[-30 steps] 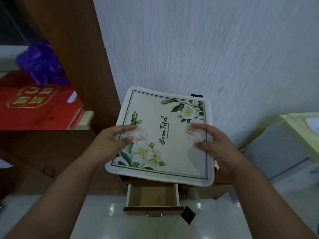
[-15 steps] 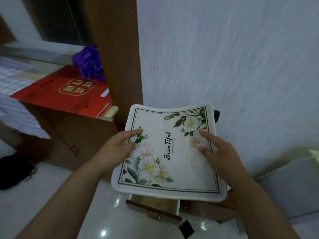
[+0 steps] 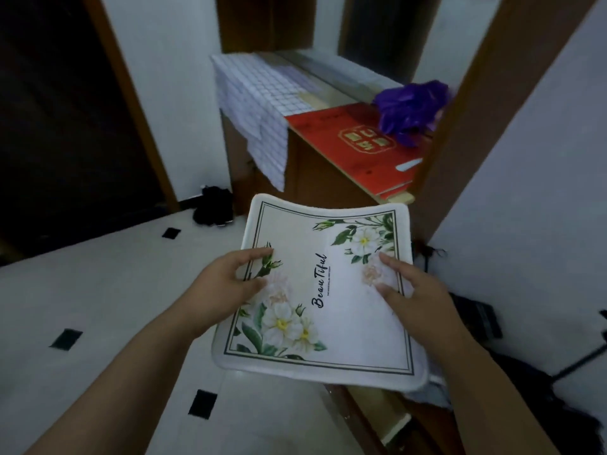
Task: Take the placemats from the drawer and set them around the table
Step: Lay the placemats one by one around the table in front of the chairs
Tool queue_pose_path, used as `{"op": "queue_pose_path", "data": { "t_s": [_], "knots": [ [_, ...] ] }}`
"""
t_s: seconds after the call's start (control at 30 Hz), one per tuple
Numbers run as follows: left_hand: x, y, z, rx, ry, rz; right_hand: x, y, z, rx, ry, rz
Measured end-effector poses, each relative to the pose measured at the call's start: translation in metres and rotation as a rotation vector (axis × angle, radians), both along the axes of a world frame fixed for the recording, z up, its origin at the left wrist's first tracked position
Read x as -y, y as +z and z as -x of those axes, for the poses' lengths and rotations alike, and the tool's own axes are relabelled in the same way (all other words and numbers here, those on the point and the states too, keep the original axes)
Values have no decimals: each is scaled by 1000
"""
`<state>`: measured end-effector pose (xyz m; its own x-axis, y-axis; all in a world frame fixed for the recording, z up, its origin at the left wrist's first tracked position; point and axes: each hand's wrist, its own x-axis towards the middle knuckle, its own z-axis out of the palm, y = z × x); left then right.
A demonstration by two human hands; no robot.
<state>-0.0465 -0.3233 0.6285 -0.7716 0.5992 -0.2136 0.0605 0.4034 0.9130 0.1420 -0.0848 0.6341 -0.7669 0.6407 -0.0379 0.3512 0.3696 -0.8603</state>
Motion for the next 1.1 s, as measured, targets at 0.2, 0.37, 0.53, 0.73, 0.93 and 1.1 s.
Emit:
{"op": "queue_pose_path", "data": {
  "t_s": [0.2,0.37,0.53,0.73,0.93,1.1],
  "knots": [
    [163,4,39,5,331,-42,119,17,131,40,351,-88],
    [331,10,62,-12,612,-25,277,21,232,26,626,-87],
    [493,15,71,-83,864,33,442,23,308,-13,834,-109],
    [627,20,61,-108,1174,18,600,23,369,-44,1096,-128],
    [703,14,70,-109,1404,45,715,15,439,-32,1317,-113],
    [740,14,103,-109,1583,76,790,16,511,-57,1509,-108]
  ]
}}
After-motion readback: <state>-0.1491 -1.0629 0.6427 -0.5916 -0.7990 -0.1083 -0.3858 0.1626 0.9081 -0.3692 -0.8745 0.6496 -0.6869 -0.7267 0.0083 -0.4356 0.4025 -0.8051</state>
